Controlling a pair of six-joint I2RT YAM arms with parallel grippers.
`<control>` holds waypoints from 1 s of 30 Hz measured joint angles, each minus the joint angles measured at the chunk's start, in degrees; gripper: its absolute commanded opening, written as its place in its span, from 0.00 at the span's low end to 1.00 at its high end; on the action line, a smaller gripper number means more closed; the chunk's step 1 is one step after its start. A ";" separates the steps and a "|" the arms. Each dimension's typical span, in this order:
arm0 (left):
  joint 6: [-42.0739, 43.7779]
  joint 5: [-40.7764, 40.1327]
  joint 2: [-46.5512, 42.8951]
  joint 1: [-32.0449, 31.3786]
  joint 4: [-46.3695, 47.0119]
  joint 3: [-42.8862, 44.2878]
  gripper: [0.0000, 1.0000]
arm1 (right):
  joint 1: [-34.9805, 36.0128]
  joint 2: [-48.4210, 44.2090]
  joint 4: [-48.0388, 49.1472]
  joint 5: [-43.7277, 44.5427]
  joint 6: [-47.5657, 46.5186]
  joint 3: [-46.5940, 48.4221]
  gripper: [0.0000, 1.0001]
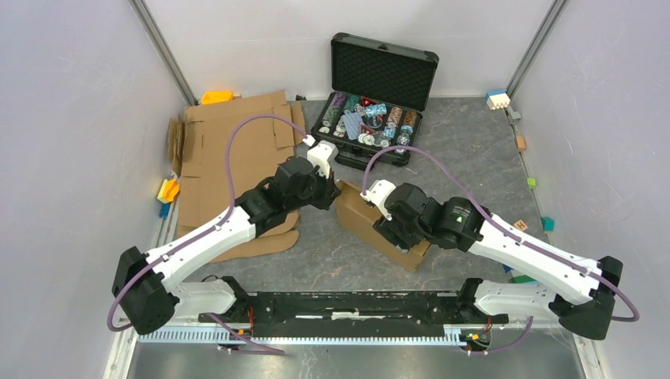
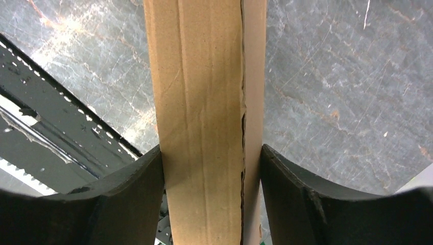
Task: Fold the paper box
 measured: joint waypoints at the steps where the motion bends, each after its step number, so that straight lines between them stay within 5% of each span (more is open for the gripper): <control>1: -0.15 -0.74 -0.20 0.04 -0.11 -0.11 0.29 | -0.02 0.68 0.76 0.04 -0.28 0.15 0.58; 8: -2.23 -7.45 -3.91 1.68 -1.77 -2.43 0.52 | -0.17 7.15 7.23 0.09 -5.31 2.75 0.55; 13: -4.44 -9.62 -8.31 6.71 -1.70 -6.27 0.63 | -0.59 12.24 13.49 -0.26 -10.12 4.72 0.61; 21: -7.82 -4.44 -10.91 15.12 4.37 -11.39 0.65 | -6.62 16.17 18.38 -7.34 -16.11 7.08 0.98; 30: -8.39 1.01 -8.44 17.68 8.61 -11.85 0.63 | -7.82 16.59 17.64 -6.88 -14.86 7.65 0.98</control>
